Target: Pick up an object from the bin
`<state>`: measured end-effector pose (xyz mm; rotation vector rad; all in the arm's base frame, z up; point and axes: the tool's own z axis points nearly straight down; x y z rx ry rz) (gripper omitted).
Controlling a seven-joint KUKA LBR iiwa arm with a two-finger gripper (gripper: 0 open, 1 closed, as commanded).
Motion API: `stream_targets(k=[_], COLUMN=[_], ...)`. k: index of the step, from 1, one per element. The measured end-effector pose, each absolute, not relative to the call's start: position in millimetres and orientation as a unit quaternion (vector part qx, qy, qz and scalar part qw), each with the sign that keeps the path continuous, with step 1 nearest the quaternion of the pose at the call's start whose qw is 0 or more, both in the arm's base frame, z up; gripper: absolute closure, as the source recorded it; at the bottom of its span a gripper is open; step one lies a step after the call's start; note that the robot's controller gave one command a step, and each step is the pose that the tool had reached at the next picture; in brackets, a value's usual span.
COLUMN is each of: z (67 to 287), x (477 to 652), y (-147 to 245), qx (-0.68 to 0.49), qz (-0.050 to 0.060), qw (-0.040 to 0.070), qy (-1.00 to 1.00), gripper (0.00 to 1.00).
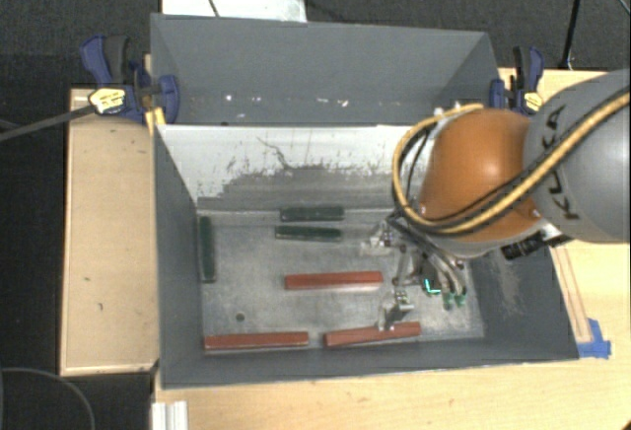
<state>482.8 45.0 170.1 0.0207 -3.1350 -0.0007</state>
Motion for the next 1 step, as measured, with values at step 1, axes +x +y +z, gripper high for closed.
stream_targets(k=[1], z=[174.0], x=[484.7], y=[44.8], qx=[0.006], qz=[0.0], qw=[-0.001], qy=[-1.0], gripper=[0.0])
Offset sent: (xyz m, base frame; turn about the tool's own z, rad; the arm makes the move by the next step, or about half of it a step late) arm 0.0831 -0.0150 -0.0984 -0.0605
